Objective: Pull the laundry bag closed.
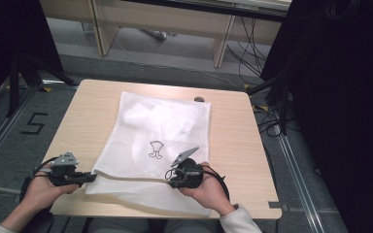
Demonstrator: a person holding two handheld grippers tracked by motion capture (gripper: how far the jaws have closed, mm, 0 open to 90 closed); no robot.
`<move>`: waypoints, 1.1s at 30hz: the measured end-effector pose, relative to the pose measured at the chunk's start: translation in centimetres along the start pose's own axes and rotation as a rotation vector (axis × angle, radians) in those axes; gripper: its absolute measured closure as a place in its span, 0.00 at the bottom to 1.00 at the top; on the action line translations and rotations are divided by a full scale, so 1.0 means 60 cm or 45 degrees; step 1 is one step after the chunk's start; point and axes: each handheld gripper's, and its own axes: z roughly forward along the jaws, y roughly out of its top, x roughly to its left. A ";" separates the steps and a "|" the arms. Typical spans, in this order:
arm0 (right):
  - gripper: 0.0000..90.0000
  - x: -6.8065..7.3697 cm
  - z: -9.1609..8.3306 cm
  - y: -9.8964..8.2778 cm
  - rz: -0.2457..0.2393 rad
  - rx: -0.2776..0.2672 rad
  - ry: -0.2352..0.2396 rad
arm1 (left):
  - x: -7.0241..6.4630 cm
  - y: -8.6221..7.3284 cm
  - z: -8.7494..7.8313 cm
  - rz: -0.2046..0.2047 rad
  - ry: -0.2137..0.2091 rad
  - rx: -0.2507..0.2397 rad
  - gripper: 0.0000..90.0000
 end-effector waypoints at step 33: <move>0.91 -0.010 -0.013 -0.025 0.019 0.018 0.002 | 0.000 -0.001 0.002 -0.010 0.006 -0.009 0.94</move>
